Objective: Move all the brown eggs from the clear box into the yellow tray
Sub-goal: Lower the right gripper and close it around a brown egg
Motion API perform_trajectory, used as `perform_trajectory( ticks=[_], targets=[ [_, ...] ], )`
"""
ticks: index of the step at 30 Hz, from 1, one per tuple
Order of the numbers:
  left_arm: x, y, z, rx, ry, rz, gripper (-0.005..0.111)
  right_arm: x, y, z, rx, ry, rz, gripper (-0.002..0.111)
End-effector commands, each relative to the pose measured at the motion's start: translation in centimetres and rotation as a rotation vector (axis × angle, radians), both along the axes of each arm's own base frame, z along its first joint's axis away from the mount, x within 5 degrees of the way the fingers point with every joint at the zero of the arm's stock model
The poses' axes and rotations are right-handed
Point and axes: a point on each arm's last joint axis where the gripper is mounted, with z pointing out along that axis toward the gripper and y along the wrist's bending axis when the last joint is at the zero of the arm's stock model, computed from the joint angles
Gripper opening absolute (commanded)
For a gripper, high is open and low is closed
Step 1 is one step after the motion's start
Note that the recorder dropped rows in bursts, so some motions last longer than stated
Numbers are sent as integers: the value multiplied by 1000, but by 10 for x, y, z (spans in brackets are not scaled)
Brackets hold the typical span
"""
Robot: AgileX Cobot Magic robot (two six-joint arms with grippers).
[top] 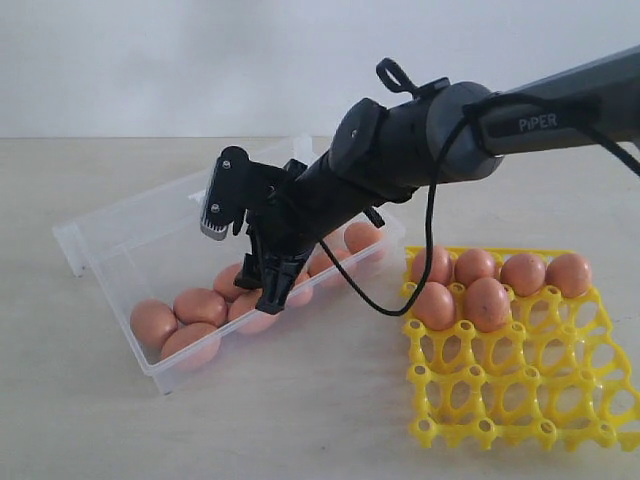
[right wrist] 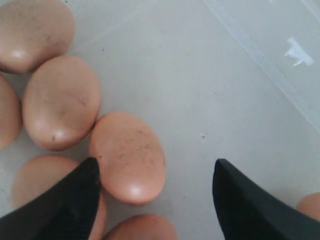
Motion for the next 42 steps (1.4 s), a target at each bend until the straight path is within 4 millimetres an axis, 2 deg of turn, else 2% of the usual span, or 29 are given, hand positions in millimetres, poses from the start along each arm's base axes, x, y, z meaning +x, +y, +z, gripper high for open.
perform_trajectory(
  ticks=[1,10,16,24,33,42],
  targets=[
    [-1,0,2,6,-14,0,4,0,1,-3,-2,4,17,59],
    [-1,0,2,6,-14,0,4,0,9,3,99,13,10,59],
    [-1,0,2,6,-14,0,4,2,9,-18,84,56,-7,59],
    [-1,0,2,6,-16,1,4,4,8,-9,130,76,-110,59],
    [-1,0,2,6,-16,1,4,4,8,-10,147,114,-148,59],
    [-1,0,2,6,-16,1,4,6,7,-28,107,112,-134,59]
  ],
)
